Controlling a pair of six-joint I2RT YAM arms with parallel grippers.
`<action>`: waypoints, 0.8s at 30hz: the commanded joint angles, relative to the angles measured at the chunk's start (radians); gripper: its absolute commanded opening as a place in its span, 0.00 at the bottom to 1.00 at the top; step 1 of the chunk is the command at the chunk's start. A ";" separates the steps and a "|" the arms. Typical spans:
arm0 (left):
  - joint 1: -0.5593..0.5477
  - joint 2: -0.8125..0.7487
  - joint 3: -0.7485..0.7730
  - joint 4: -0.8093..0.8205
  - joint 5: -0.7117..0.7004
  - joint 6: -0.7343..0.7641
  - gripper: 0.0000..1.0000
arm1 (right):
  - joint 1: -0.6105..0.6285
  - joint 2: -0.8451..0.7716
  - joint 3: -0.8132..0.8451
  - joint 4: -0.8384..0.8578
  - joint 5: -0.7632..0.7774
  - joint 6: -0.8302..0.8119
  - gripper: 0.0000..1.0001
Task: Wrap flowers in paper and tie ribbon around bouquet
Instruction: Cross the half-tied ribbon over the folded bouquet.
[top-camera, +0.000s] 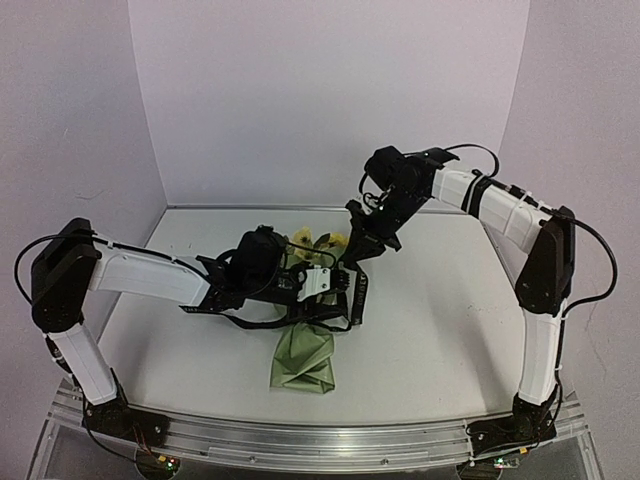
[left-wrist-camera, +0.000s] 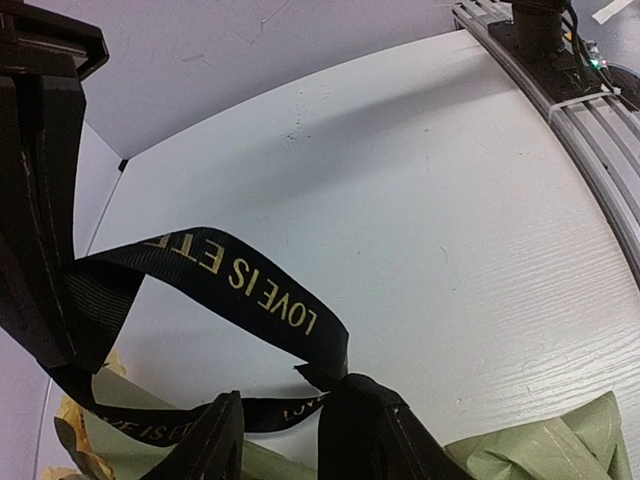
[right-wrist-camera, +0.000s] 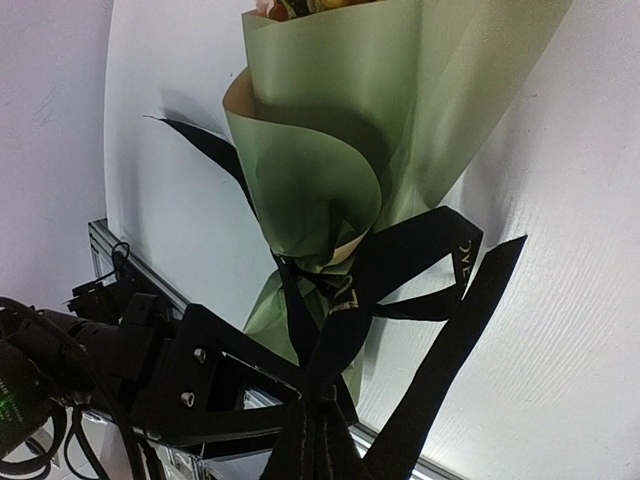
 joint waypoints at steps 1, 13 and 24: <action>-0.014 0.037 0.070 -0.001 0.043 0.020 0.47 | 0.006 -0.064 -0.005 -0.023 0.020 -0.031 0.00; -0.011 0.046 0.036 0.056 -0.038 -0.015 0.52 | 0.006 -0.068 -0.020 -0.035 0.028 -0.043 0.00; 0.019 -0.017 -0.050 0.073 -0.041 -0.054 0.59 | 0.006 -0.060 -0.021 -0.034 0.016 -0.041 0.00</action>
